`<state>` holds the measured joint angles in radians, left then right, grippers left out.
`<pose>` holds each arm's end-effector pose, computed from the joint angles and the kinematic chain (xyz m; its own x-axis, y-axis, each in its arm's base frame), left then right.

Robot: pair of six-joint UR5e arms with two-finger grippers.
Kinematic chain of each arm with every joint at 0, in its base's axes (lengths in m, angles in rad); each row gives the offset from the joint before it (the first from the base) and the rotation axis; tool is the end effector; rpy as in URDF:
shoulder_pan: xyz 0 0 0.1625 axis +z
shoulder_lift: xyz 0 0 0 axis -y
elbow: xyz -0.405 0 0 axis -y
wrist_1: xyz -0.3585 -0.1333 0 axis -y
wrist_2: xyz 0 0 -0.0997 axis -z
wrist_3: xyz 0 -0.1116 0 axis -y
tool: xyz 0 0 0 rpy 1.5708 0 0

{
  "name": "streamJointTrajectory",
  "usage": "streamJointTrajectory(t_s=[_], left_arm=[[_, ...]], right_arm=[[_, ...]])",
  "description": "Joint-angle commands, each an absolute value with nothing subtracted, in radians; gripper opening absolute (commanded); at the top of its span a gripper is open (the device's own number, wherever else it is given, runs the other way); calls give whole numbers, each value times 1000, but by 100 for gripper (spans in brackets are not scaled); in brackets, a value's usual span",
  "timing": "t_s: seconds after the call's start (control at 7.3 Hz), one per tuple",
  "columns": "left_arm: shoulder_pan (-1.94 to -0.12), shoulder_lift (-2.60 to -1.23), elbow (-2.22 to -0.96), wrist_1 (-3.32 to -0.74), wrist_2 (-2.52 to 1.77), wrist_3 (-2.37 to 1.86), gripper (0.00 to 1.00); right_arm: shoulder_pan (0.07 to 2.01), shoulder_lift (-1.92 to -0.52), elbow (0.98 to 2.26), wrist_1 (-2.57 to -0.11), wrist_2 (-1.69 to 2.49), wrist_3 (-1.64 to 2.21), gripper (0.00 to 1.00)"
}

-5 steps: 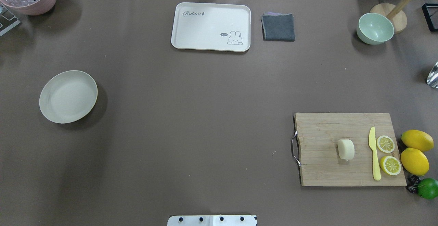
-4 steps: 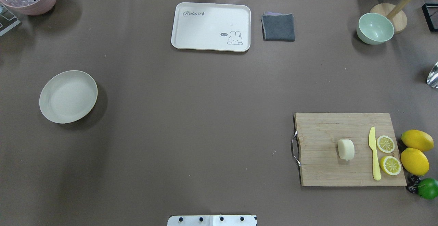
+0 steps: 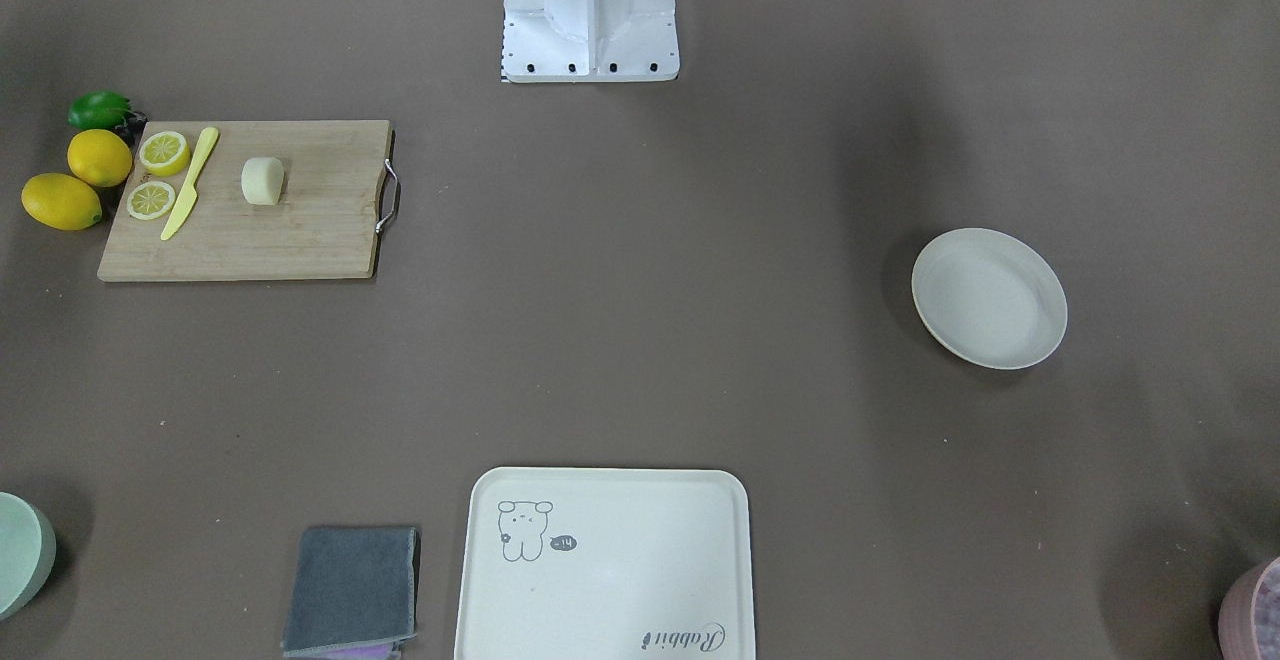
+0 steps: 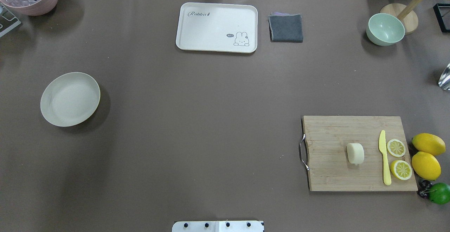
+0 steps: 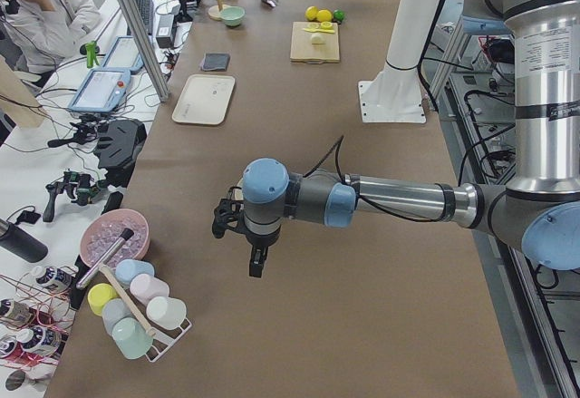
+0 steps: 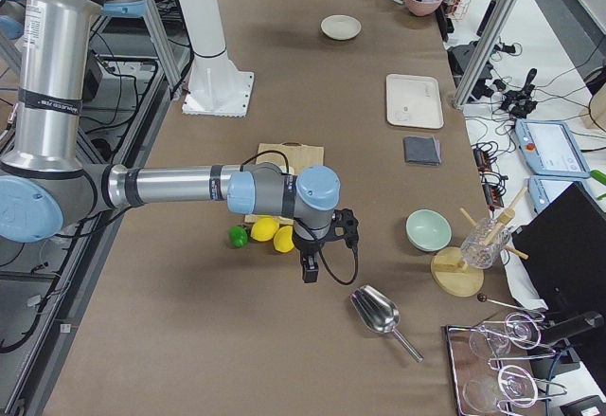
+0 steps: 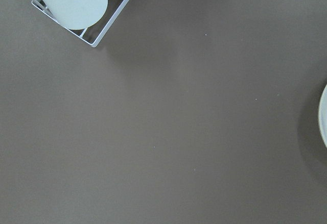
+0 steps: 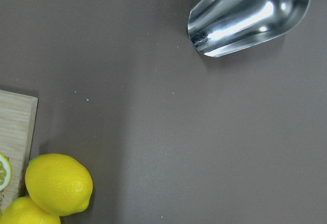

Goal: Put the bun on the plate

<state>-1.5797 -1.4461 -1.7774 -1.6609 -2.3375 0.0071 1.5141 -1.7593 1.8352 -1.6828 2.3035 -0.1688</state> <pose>-0.0596 -0.4184 0.5971 0.7213 0.1193 -0.6823 0.0037 0.9844 0.1760 0.0371 -0.3809 0.6196 0.7235 -0.1854 0.6650 0.1807 0.9805 0.0767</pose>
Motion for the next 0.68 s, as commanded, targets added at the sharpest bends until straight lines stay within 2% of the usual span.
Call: streamJointTrajectory(t_s=[0.0,0.55], left_arm=[[-1575,-1447,-1763,-1713,-2333,-1,99],[-1569,-1445,-1749,-1883,-2330,-2,99]], right_arm=[[1514,-1758,1839,-1683,2304,-170,100],[1516,-1737,1876,-1681,2299,-167,100]])
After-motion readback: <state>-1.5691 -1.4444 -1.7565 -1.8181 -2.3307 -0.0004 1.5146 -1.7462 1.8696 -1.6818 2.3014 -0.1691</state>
